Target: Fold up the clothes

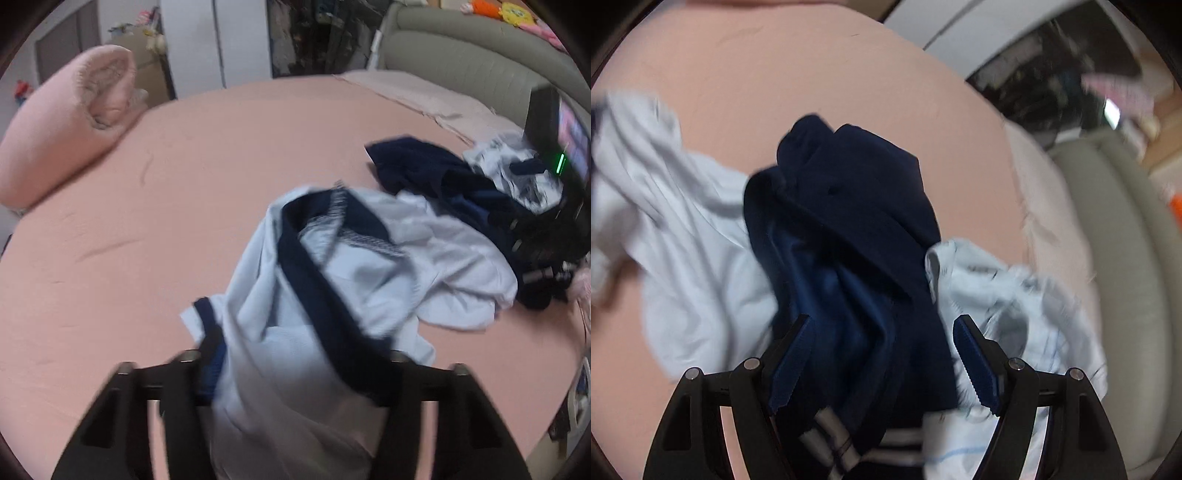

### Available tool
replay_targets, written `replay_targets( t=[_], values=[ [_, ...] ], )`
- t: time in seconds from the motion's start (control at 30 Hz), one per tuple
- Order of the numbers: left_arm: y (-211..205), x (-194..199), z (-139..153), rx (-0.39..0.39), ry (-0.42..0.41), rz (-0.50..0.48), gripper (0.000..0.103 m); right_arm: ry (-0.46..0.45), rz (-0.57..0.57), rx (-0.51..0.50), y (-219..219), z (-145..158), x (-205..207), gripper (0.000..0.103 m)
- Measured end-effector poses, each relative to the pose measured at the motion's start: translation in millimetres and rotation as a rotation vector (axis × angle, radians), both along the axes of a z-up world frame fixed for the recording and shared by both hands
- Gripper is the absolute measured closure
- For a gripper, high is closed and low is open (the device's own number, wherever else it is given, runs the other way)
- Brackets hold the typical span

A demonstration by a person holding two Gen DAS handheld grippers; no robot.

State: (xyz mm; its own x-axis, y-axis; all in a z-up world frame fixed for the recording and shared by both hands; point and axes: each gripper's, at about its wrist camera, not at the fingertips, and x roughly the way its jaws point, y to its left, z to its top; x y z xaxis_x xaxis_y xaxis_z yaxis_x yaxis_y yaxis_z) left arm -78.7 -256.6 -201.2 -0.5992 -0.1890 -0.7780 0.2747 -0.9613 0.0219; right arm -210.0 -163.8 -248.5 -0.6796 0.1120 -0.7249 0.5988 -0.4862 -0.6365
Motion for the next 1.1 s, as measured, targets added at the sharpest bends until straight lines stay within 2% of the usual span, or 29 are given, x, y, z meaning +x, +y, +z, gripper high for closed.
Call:
replay_targets(
  t=[0.07,0.17,0.23,0.3,0.33,0.37,0.4,0.5,0.53,0.67,0.77,0.83,0.9,1.1],
  values=[
    [-5.9,4.1,5.8,0.035,0.036,0.029,0.073,0.087,0.055,0.102,-6.5,-17.4,5.1,0.026],
    [-12.9,7.6,13.1,0.066,0.060,0.043,0.079,0.217,0.138,0.280,-8.7,-48.0,12.0,0.026],
    [-14.7,9.8,20.2,0.064,0.076,0.032,0.081,0.233,0.180,0.324,-4.3,-62.3,15.3,0.026],
    [-12.7,12.5,27.1,0.044,0.096,0.020,0.082,0.212,0.182,0.325,1.2,-71.3,14.4,0.029],
    [-12.2,14.5,31.5,0.039,0.109,0.016,0.083,0.188,0.171,0.319,4.0,-74.5,12.6,0.043],
    [-11.8,16.5,35.9,0.034,0.122,0.012,0.083,0.148,0.149,0.299,7.4,-76.1,9.4,0.063],
    [-11.3,18.4,40.3,0.029,0.136,0.008,0.083,0.121,0.128,0.280,10.5,-77.2,6.8,0.071],
    [-8.0,25.7,53.6,0.004,0.171,0.004,0.084,0.138,0.127,0.280,13.2,-76.6,7.8,0.079],
    [-6.7,28.3,58.0,-0.006,0.183,0.005,0.084,0.146,0.131,0.283,13.2,-76.1,8.9,0.084],
    [-6.0,37.9,74.0,-0.015,0.235,0.025,0.084,0.190,0.084,0.233,16.1,-54.3,1.8,0.090],
    [-8.3,43.2,85.1,-0.026,0.258,0.042,0.084,0.273,0.045,0.231,20.5,-31.9,-8.5,0.092],
    [-11.8,46.9,92.7,-0.037,0.272,0.051,0.084,0.288,0.015,0.215,23.7,-18.3,-16.6,0.092],
    [-16.9,51.0,100.5,-0.033,0.290,0.066,0.084,0.277,-0.028,0.160,36.6,-0.3,-26.0,0.092],
    [-35.8,56.7,114.5,-0.007,0.324,0.104,0.084,0.350,-0.131,0.080,77.8,56.8,-46.3,0.092]
  ],
)
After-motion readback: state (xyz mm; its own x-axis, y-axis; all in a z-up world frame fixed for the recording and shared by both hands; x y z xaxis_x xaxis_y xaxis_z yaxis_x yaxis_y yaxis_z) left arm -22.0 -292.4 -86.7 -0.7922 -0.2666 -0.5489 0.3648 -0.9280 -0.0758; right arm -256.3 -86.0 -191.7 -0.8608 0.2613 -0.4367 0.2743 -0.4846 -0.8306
